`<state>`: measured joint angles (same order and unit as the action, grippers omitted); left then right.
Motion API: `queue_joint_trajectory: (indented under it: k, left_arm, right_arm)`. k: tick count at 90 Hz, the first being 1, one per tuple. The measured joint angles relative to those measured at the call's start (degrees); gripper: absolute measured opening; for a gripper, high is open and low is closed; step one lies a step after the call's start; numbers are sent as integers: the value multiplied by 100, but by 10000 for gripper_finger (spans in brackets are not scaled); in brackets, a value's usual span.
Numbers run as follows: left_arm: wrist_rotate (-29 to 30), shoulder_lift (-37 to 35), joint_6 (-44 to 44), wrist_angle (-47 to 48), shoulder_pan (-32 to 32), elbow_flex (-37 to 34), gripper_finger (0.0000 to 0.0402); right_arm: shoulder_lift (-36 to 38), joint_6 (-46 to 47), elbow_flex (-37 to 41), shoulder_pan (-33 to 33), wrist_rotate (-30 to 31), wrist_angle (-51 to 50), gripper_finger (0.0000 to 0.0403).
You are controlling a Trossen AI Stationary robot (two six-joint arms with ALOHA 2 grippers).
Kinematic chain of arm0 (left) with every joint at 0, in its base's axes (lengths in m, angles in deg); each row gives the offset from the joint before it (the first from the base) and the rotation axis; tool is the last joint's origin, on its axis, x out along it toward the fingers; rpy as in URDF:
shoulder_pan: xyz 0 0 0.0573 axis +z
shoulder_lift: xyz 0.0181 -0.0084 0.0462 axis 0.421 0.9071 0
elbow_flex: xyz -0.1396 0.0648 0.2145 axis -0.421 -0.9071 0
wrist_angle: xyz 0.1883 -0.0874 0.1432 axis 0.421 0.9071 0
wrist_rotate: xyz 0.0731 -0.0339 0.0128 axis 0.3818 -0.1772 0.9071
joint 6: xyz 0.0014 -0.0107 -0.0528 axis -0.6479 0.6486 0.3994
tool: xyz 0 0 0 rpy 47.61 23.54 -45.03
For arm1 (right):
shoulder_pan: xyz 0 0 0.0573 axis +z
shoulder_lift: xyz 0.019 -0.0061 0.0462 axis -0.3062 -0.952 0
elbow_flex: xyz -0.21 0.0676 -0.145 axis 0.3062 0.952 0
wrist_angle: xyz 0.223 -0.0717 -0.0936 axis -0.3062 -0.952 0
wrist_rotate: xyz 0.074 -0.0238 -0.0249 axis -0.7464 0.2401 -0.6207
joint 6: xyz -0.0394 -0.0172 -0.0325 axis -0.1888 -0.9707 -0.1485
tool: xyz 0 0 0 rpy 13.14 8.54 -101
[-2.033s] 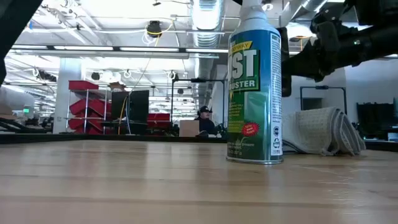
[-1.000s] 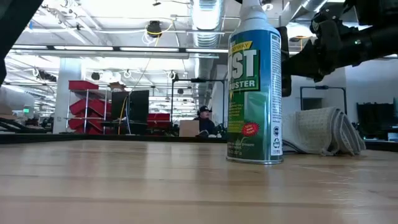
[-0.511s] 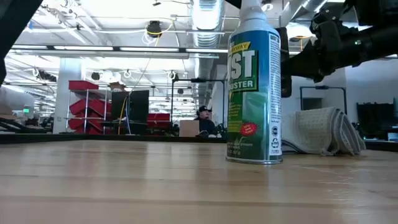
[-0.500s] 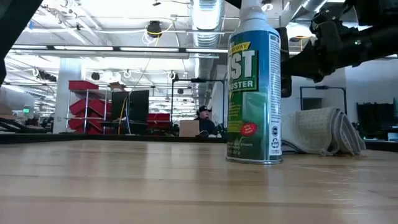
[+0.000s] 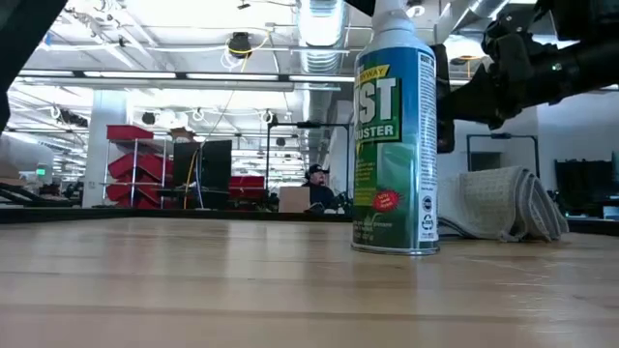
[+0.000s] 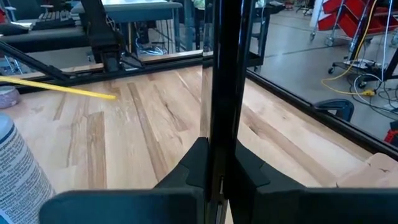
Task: Apply microfiber cloth
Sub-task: Spray the back of the black cellphone using the white spray bottle
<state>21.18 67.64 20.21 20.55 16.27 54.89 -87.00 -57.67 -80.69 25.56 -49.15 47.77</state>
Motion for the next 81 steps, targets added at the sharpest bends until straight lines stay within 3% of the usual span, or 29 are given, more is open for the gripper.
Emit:
queue_joint_trajectory:
  k: [81]
  left_arm:
    - [-54, -11, 110, -197, 2, -208, 0]
  right_arm:
    - [1, -4, 0, 4, -17, -56, 12]
